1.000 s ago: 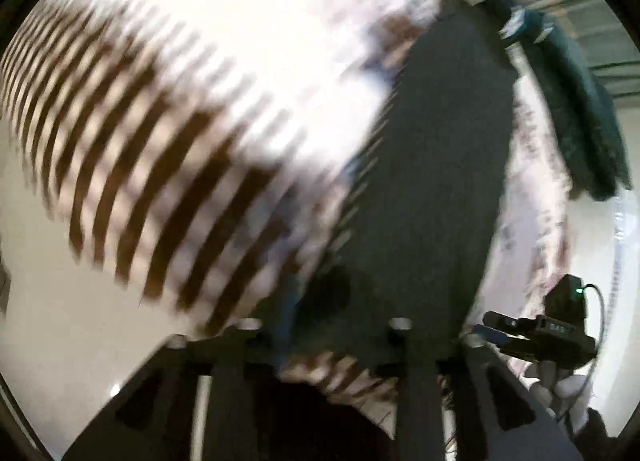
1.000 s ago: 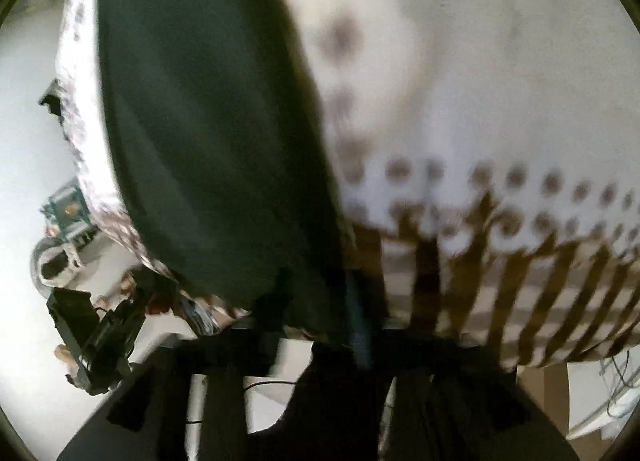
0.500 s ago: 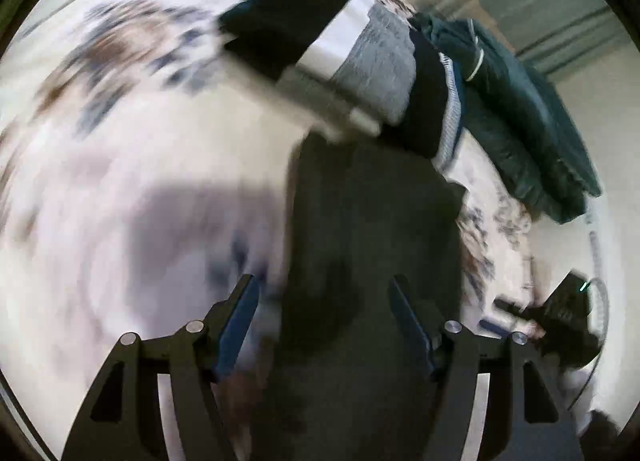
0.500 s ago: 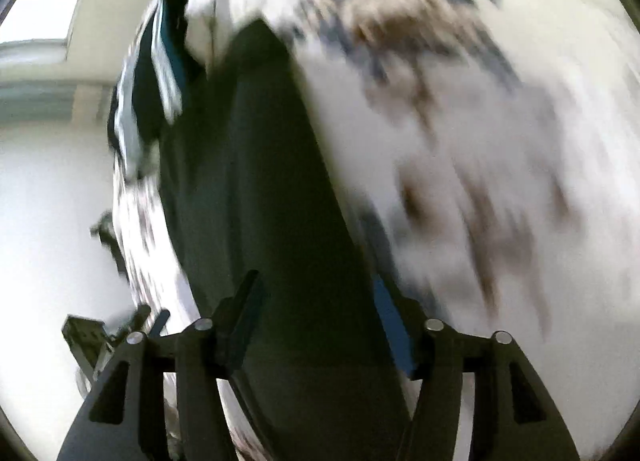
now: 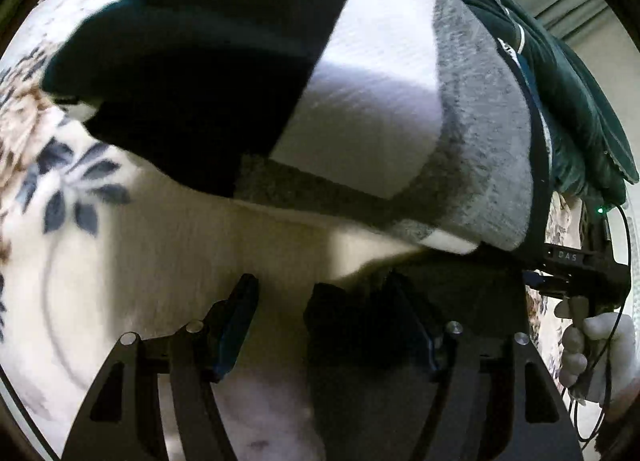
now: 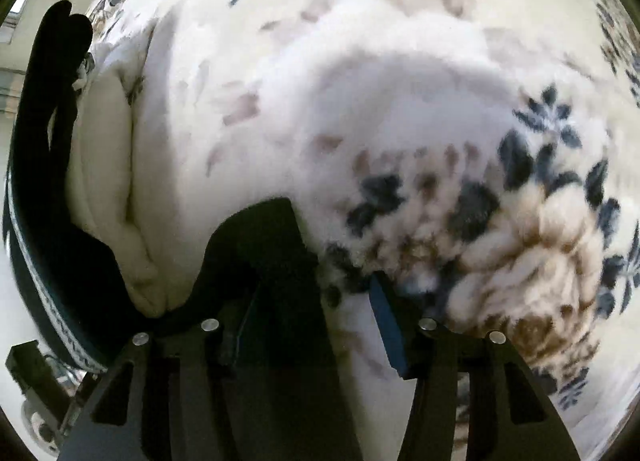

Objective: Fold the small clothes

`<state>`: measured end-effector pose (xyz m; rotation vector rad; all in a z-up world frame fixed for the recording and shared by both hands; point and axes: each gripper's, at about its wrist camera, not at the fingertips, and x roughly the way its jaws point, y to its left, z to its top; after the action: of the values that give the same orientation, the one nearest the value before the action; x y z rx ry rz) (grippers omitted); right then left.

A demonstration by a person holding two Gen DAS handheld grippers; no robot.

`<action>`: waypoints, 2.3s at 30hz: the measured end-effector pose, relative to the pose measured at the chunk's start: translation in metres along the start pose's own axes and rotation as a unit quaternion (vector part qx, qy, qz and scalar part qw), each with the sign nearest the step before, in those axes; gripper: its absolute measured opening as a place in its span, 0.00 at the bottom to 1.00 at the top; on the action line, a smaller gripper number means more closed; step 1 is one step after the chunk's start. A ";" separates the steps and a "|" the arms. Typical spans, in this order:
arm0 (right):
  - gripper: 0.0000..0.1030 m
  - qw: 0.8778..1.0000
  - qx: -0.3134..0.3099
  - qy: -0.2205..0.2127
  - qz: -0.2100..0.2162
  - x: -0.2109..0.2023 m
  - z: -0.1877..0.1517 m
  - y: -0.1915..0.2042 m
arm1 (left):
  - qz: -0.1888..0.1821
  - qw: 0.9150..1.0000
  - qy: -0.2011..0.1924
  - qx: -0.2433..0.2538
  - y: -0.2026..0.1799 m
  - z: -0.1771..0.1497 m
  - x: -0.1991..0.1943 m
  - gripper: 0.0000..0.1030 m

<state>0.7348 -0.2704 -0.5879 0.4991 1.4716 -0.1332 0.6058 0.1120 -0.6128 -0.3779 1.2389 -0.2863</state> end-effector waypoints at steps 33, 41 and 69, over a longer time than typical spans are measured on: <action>0.59 0.941 0.076 0.244 0.223 -0.014 -0.572 -0.181 | -0.079 0.975 0.161 -0.129 -0.015 -0.432 -0.149 0.70; 0.13 0.927 0.085 0.228 0.286 -0.010 -0.588 -0.161 | -0.083 0.982 0.127 -0.108 -0.037 -0.446 -0.153 0.67; 0.10 0.932 0.071 0.176 0.309 -0.145 -0.583 -0.153 | -0.126 0.989 0.035 -0.071 -0.101 -0.406 -0.253 0.08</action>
<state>0.1259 -0.2045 -0.4944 1.1264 1.5859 0.3703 0.1411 0.0748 -0.4649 -0.6555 1.2853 -0.4317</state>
